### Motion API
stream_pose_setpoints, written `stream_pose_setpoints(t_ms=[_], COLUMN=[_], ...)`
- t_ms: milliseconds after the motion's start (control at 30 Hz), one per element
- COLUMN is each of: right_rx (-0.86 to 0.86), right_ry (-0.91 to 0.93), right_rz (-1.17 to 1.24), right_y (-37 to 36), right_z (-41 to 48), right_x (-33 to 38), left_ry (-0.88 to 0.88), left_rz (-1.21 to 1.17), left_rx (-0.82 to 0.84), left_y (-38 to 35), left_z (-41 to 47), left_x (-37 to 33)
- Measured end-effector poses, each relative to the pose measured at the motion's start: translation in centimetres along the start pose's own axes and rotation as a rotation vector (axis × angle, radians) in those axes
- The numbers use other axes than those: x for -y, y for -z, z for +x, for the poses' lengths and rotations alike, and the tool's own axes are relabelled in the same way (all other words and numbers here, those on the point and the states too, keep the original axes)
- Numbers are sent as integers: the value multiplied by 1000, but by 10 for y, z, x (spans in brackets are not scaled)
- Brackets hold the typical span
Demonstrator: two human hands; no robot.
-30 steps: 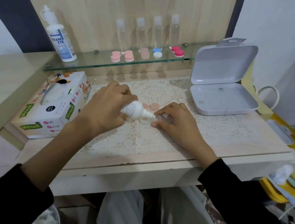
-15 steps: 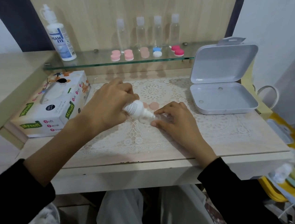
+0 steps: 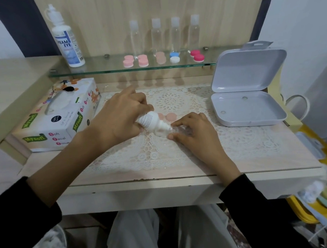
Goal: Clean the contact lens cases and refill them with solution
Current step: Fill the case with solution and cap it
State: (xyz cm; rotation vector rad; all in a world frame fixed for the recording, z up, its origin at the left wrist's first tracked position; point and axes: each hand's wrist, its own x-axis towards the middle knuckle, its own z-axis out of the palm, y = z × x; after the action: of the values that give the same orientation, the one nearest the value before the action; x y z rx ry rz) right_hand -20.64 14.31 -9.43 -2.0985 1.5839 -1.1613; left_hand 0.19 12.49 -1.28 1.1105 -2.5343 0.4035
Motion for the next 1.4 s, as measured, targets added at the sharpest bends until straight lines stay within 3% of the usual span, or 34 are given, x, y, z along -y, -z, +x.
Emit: stream_pose_setpoints(t_ms=[467,733,1167,1400], right_rx=[13,15,19,25], right_ry=[-8,-15,-27,-24], right_rz=[-5,-3,20,10], right_y=[0,0,2,2], right_z=[1,0,-2,-1], right_x=[0,1,2,3], left_ry=[43,341,961,1017], left_rz=[-34,-252,-829,-1034], left_rx=[-3,-35,-462,-520], left_y=[-6,-24,-47,-53], left_z=[-7,-25,-35,-43], left_x=[2,3,9,11])
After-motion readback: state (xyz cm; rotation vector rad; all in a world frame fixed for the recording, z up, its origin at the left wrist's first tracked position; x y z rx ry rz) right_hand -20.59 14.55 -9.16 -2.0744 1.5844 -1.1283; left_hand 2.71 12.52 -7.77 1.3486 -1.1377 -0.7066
